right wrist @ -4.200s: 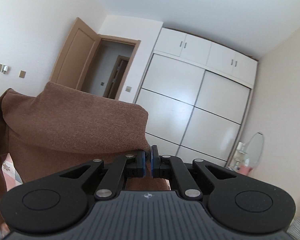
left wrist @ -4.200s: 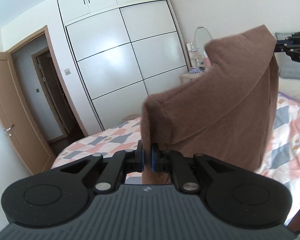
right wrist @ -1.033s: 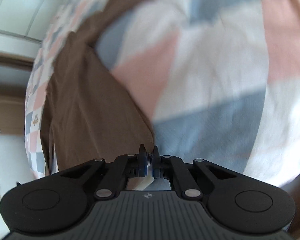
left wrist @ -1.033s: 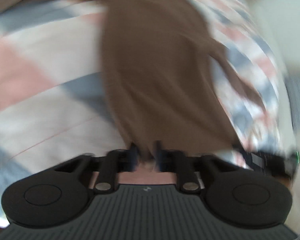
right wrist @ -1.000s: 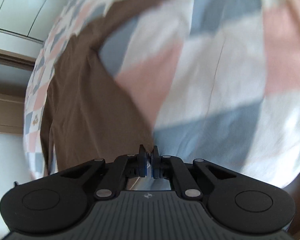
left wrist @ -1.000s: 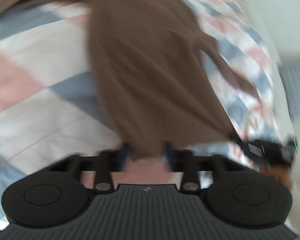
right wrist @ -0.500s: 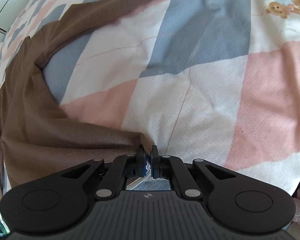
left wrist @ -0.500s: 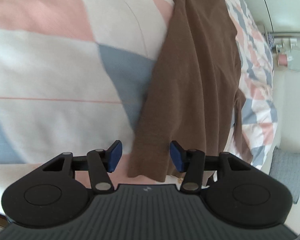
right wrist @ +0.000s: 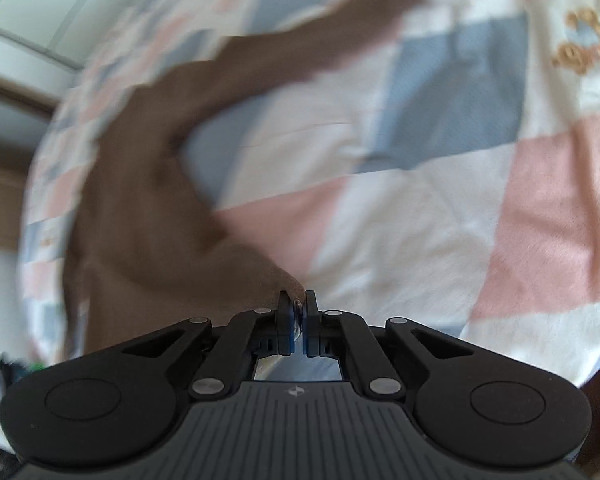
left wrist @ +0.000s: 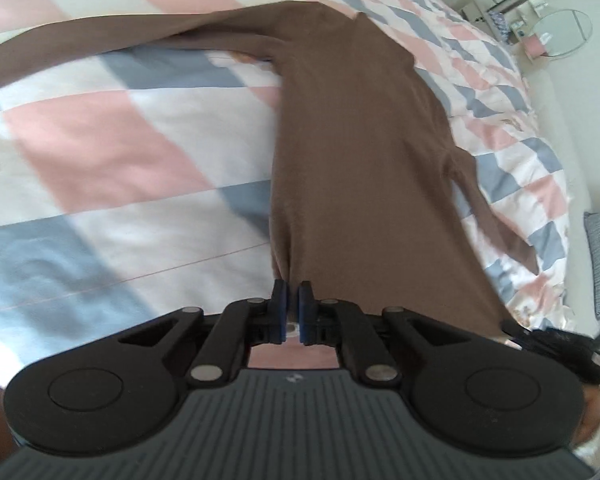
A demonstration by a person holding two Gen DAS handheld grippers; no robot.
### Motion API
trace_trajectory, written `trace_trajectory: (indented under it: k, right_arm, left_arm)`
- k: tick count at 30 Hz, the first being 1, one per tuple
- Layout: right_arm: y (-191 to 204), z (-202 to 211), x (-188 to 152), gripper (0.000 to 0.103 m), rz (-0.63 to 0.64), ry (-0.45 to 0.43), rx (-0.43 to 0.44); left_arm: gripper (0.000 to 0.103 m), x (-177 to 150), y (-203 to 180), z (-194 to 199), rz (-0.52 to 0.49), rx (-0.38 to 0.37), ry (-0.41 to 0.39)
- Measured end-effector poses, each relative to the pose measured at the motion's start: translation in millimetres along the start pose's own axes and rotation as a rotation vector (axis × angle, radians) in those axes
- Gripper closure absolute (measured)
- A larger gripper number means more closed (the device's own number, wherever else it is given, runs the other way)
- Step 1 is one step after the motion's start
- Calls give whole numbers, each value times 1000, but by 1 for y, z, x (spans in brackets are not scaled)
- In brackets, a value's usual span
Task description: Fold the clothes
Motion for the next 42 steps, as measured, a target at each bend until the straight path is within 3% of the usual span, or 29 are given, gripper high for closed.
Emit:
trace_trajectory:
  k: [4, 6, 8, 9, 11, 13, 14, 15, 16, 17, 19, 21, 22, 23, 25, 27, 30, 34, 37, 39, 41, 42]
  right_arm:
    - [20, 14, -35, 101, 101, 17, -44]
    - [16, 0, -46, 101, 102, 36, -96]
    - [-2, -24, -49, 101, 71, 68, -152]
    - [-12, -36, -51, 101, 53, 85, -178]
    - [-23, -52, -50, 99, -1, 111, -195]
    - [-19, -58, -48, 80, -15, 126, -173]
    - [-16, -57, -47, 70, -6, 115, -169]
    - [-13, -56, -45, 50, 3, 103, -164]
    - [-11, -56, -44, 39, -4, 92, -149]
    - [-10, -57, -43, 37, -21, 81, -128]
    - [-13, -62, -42, 37, -80, 87, -102]
    - [-19, -72, -41, 37, -130, 90, -99]
    - [-22, -76, -40, 38, -145, 86, -96]
    - [-24, -80, -39, 42, -162, 85, -94]
    - [-24, -82, -36, 98, -181, 107, -89]
    - [-20, -78, -35, 99, -184, 147, -87]
    - [-8, -47, -28, 100, -67, 150, -138]
    - [-12, -25, -25, 101, -22, 141, -179]
    - [-28, -52, -30, 101, -1, 160, -285]
    - [-33, -74, -31, 99, -13, 180, -315]
    - [-25, -79, -28, 83, 1, 207, -330]
    - [-19, -76, -26, 63, 37, 209, -348]
  left_arm:
    - [103, -19, 32, -36, 28, 121, 106]
    - [103, -31, 47, -57, 73, 131, 167]
    - [103, -33, 47, -59, 125, 94, 166]
    - [100, -32, 45, -55, 144, 65, 150]
    - [76, -22, 36, -43, 142, 35, 97]
    - [63, -11, 30, -34, 132, 23, 51]
    - [62, -6, 29, -35, 129, 28, 44]
    - [61, -2, 28, -39, 125, 32, 50]
    - [61, 0, 29, -45, 119, 42, 65]
    - [61, 3, 30, -52, 113, 52, 79]
    - [68, 7, 31, -65, 93, 82, 113]
    - [94, 8, 28, -72, 32, 145, 140]
    - [102, 8, 26, -71, 3, 164, 145]
    - [102, 6, 23, -65, -16, 159, 136]
    - [102, 1, 18, -42, -37, 134, 96]
    - [102, -10, 14, -14, -34, 108, 61]
    - [102, -32, 13, 10, -12, 100, 53]
    - [101, -43, 19, -29, 25, 163, 123]
    - [98, -40, 22, -60, 17, 245, 182]
    - [95, -35, 14, -44, -24, 255, 160]
    - [75, -33, 10, -18, -86, 304, 118]
    - [73, -33, 13, -3, -99, 332, 98]
Point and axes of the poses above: each gripper's, at about its wrist camera, not at the fingertips, and z roughly against the way its jaws point, y to its left, x to its top, the point moved 9 cm from there along -z, roughly the way its jaws point, and after that the axes turned 11 degrees about y, right-handed, at the moved point
